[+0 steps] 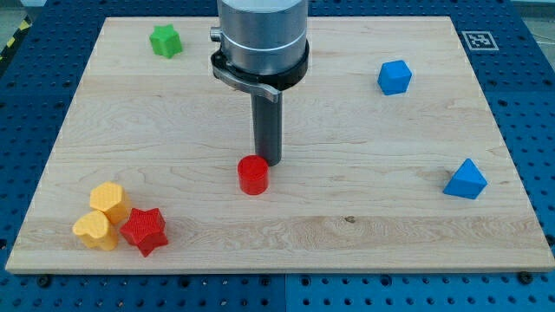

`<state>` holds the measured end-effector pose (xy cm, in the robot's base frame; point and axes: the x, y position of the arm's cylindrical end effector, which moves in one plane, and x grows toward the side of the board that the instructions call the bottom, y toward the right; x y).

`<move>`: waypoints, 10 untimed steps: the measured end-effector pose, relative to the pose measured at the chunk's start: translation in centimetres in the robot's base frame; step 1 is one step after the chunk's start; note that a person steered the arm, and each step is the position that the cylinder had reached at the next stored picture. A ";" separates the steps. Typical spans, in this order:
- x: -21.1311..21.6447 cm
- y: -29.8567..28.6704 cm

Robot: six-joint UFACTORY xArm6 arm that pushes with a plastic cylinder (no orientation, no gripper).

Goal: Push the red circle to the top of the red star

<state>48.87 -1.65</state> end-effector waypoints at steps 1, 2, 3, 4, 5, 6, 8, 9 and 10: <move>0.0 0.4; 0.7 1.4; 1.3 2.3; 3.1 2.3; 3.1 0.5; 2.2 -2.2; 0.0 -5.8; 0.5 -7.6; 0.5 -8.4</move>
<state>49.42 -10.08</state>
